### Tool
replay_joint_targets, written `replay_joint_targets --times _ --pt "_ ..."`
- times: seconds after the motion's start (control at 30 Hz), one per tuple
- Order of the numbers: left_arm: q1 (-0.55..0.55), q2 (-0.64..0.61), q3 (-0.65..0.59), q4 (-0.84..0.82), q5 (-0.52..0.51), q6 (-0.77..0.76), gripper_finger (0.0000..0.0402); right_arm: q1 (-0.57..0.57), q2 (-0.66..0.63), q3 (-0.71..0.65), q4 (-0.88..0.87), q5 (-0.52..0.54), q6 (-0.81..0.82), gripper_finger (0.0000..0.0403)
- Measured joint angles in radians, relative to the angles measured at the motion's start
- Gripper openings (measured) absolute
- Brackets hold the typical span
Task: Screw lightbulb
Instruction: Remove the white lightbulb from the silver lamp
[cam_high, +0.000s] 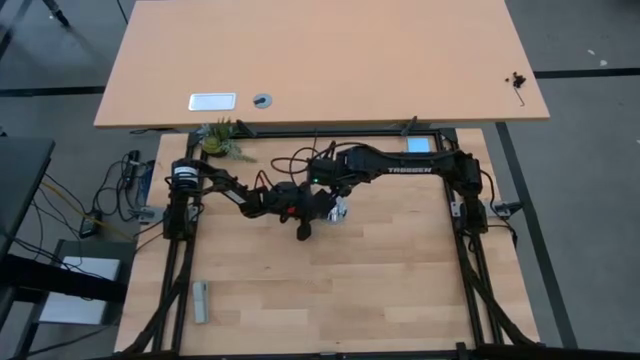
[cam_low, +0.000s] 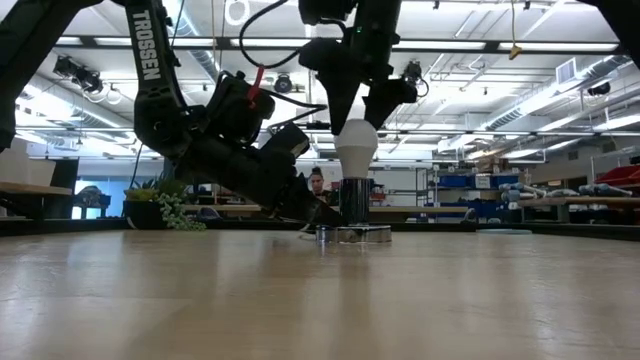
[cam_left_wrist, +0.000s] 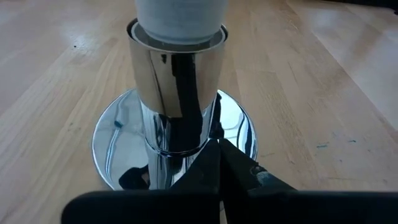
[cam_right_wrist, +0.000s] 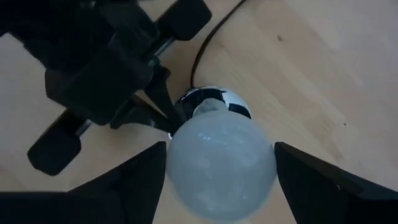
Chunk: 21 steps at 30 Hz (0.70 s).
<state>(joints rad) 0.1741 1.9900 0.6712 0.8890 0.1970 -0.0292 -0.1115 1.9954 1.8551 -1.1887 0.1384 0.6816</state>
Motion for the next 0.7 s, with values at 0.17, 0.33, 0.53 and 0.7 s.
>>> replay_joint_targets --times 0.17,0.33,0.53,0.7 --pt "0.000 0.000 0.000 -0.001 0.000 0.001 0.0000 -0.004 -0.001 -0.002 0.001 -0.009 -0.092 0.0270" --pt "0.000 0.000 0.000 -0.001 0.000 0.001 0.0000 -0.011 -0.003 -0.002 0.000 -0.065 -0.420 0.0244" --pt "0.000 0.000 0.000 -0.001 0.000 0.002 0.0000 -0.021 -0.003 -0.002 -0.013 -0.114 -1.067 0.0246" --pt "0.000 0.000 0.000 -0.001 0.000 0.011 0.0000 -0.019 -0.004 -0.002 -0.010 -0.112 -1.194 0.0261"
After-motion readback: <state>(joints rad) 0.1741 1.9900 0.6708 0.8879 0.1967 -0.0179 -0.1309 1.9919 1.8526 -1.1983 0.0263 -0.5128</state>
